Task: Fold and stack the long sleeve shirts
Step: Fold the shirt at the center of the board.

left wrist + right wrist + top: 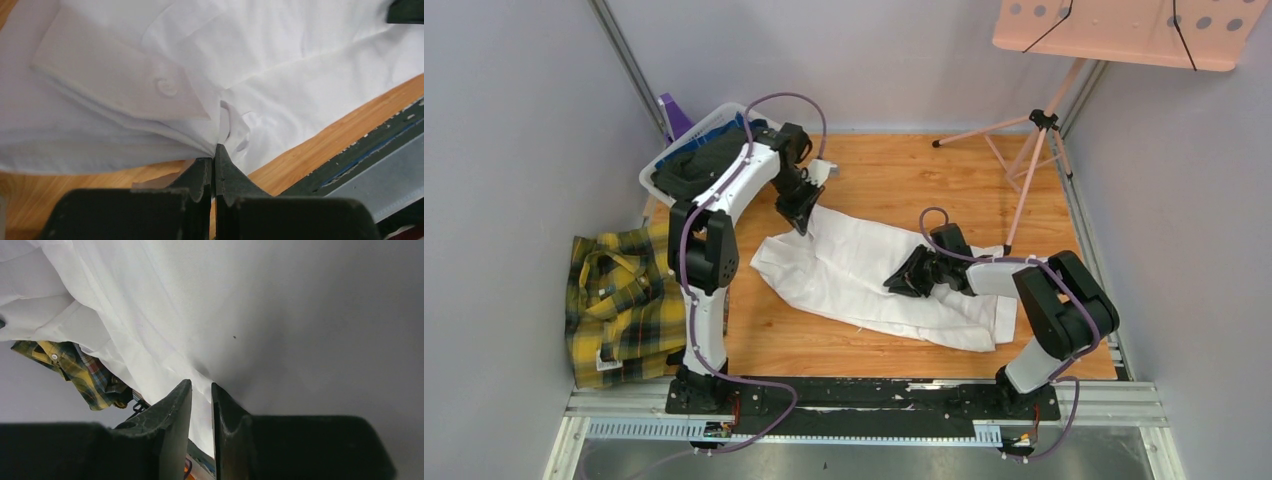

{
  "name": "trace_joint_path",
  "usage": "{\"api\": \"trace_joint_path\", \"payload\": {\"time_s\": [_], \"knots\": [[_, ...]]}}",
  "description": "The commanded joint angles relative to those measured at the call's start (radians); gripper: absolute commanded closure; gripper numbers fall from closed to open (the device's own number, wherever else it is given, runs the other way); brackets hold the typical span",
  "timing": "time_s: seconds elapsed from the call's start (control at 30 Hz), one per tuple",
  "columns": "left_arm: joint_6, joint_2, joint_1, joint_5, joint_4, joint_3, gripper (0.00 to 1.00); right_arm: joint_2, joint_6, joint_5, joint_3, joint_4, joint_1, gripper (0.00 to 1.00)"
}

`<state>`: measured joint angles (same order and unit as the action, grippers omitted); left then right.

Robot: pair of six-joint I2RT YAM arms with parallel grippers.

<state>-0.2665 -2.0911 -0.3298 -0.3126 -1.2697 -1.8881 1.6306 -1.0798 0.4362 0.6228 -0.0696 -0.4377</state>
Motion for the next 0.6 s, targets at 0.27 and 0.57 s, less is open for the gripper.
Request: {"api": "trace_joint_path", "payload": {"time_s": [0.27, 0.57], "knots": [[0.104, -0.169, -0.447, -0.143, -0.041, -0.283, 0.54, -0.146, -0.039, -0.066, -0.103, -0.027, -0.006, 0.71], [0.08, 0.005, -0.409, -0.042, -0.064, -0.297, 0.0, -0.315, -0.05, -0.085, -0.151, 0.046, -0.002, 0.6]]}}
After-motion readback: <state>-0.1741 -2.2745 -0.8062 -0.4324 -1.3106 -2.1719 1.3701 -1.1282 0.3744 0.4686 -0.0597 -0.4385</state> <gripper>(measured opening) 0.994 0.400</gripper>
